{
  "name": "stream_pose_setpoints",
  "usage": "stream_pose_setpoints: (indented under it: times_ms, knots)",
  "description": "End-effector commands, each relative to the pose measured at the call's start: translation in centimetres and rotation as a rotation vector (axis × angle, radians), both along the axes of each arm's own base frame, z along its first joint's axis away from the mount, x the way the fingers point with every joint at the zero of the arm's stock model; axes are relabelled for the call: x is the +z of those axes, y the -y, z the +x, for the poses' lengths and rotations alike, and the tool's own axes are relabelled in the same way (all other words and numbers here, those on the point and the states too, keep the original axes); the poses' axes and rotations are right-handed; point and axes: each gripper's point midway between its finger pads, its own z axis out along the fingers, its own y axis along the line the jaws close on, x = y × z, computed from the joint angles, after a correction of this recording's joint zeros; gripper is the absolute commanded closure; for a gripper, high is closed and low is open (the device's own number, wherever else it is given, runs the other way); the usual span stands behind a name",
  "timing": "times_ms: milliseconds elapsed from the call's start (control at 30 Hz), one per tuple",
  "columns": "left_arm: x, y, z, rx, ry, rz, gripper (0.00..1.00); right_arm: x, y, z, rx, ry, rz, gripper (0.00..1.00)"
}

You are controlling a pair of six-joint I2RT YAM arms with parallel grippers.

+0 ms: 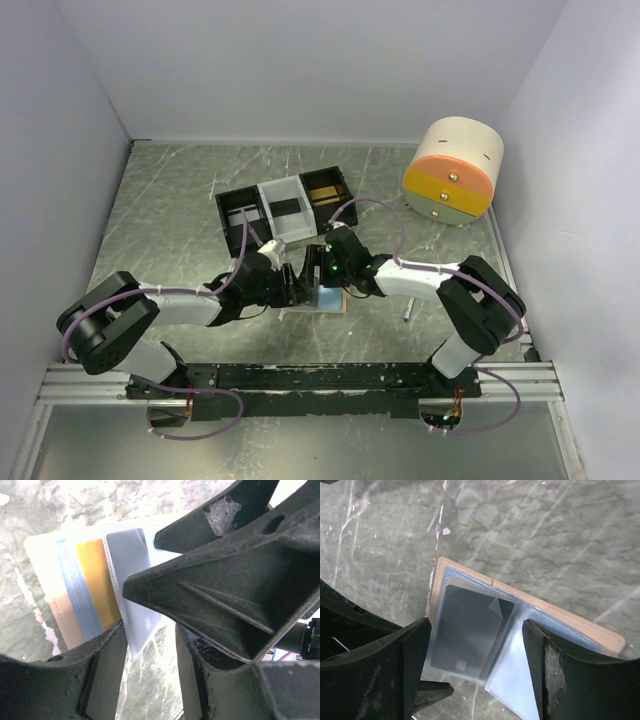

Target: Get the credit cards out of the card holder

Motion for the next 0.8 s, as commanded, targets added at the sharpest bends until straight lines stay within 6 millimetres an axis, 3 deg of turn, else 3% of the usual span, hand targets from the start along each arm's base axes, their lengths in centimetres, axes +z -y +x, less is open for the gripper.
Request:
stream_pose_setpoints:
  times_ms: [0, 433, 767]
  knots:
    - [3.4, 2.6, 1.4, -0.048, 0.085, -0.094, 0.46, 0.0, 1.8, -1.2, -0.016, -0.018, -0.051, 0.24]
    - [4.3, 5.6, 0.2, -0.199, 0.115, -0.104, 0.43, 1.2, 6.6, 0.0, -0.230, 0.041, -0.103, 0.25]
    - [3.0, 6.9, -0.7, -0.252, 0.086, -0.083, 0.38, 2.4, 8.0, 0.3, -0.294, 0.077, -0.075, 0.27]
